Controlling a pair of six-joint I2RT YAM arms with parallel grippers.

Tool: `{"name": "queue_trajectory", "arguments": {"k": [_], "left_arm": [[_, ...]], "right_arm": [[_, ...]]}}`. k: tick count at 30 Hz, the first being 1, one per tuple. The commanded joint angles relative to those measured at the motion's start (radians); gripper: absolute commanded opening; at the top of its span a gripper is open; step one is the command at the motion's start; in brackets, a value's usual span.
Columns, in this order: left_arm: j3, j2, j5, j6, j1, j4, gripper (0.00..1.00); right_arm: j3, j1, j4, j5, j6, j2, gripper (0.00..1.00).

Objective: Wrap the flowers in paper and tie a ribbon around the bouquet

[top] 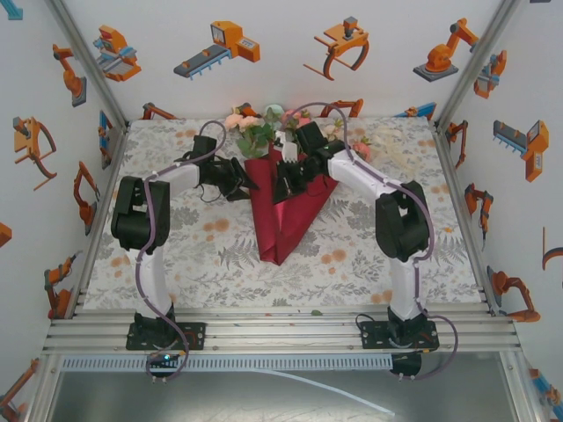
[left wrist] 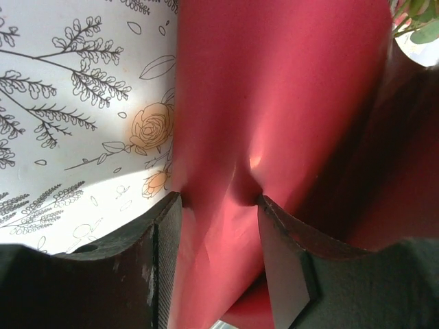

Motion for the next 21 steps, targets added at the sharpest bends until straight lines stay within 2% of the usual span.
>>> {"name": "queue_trajectory", "arguments": {"k": [1, 12, 21], "left_arm": [[0.030, 0.015, 0.012, -0.016, -0.011, 0.029, 0.47], [0.023, 0.025, 0.002, -0.015, -0.038, 0.021, 0.46], [0.042, 0.019, -0.026, -0.014, -0.039, -0.036, 0.46]], "right_arm": [[0.033, 0.014, -0.091, 0.040, -0.037, -0.007, 0.12], [0.135, 0.040, -0.020, 0.162, 0.138, 0.122, 0.16], [0.154, 0.051, 0.068, 0.128, 0.192, 0.191, 0.21]]}}
